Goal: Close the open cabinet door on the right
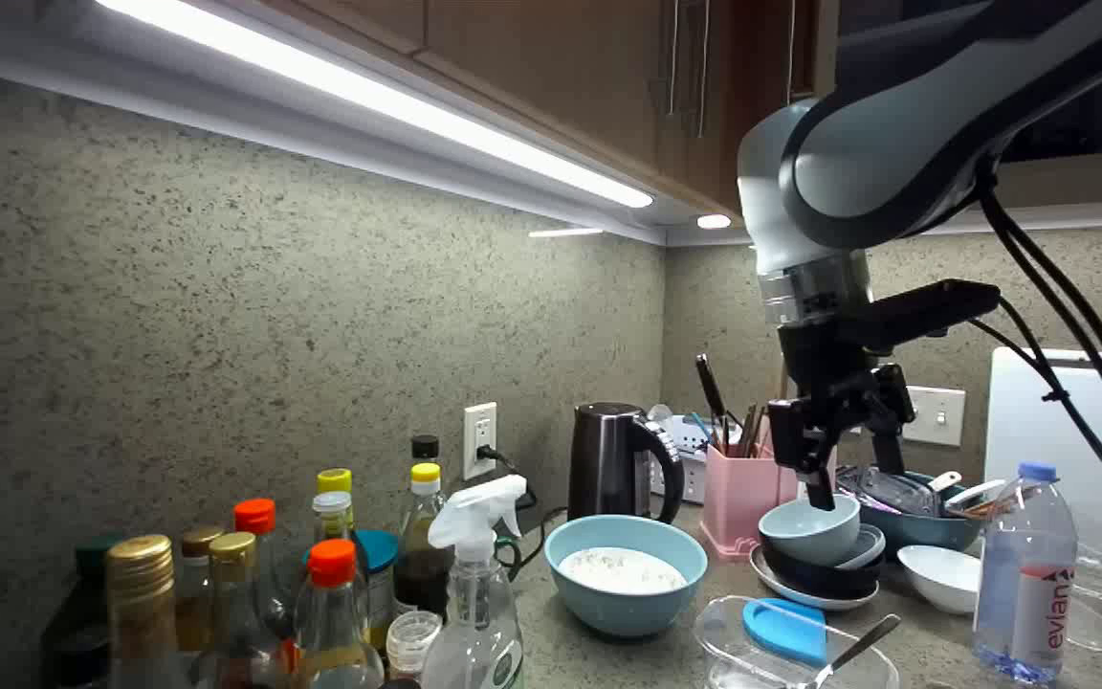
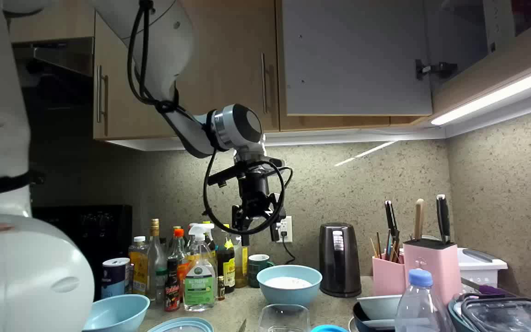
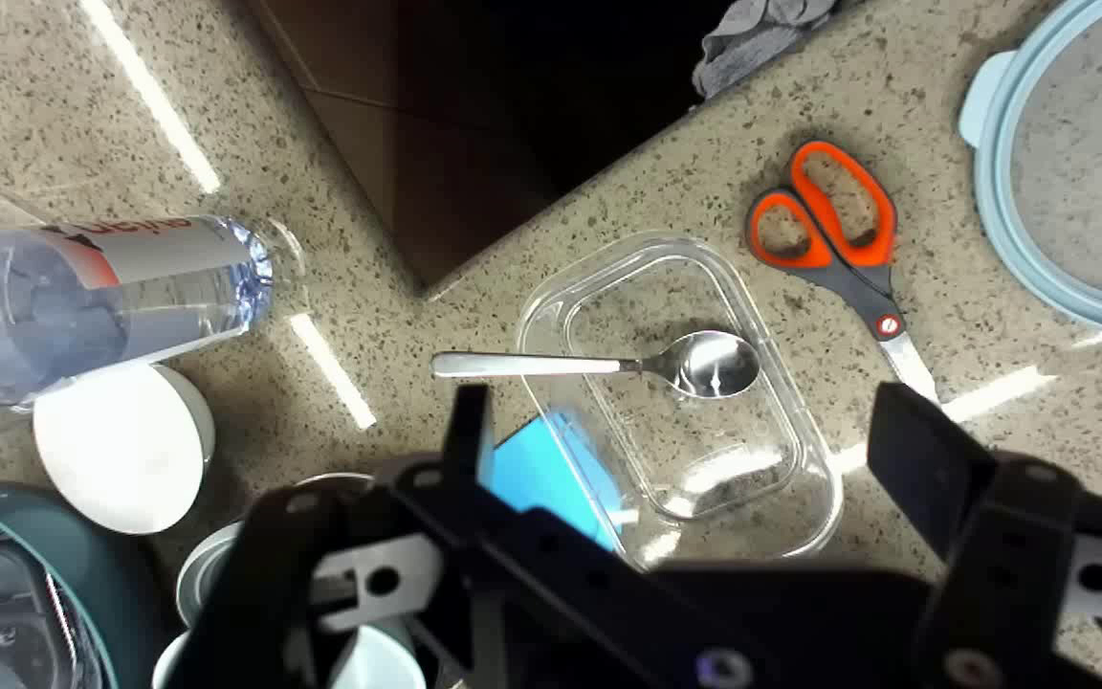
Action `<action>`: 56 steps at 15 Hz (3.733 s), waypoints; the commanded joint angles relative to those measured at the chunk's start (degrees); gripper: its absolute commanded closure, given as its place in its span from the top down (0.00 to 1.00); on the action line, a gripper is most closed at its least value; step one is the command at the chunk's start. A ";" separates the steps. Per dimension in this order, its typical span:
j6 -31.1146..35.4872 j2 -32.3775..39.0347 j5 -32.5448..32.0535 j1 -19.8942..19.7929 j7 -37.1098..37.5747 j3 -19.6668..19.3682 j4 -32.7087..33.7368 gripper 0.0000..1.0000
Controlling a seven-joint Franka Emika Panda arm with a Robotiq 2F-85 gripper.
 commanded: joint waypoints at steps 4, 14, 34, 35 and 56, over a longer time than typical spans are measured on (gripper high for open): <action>-0.15 0.07 -0.25 1.42 0.22 -1.33 0.10 1.00; -2.27 -15.87 -1.02 2.73 14.67 1.80 -1.08 1.00; -3.82 -30.00 -10.27 -4.35 19.35 1.88 5.75 1.00; -2.63 -30.72 -11.70 -5.12 18.89 1.24 6.68 1.00; 11.44 -24.97 -13.26 -10.92 29.40 4.59 14.87 1.00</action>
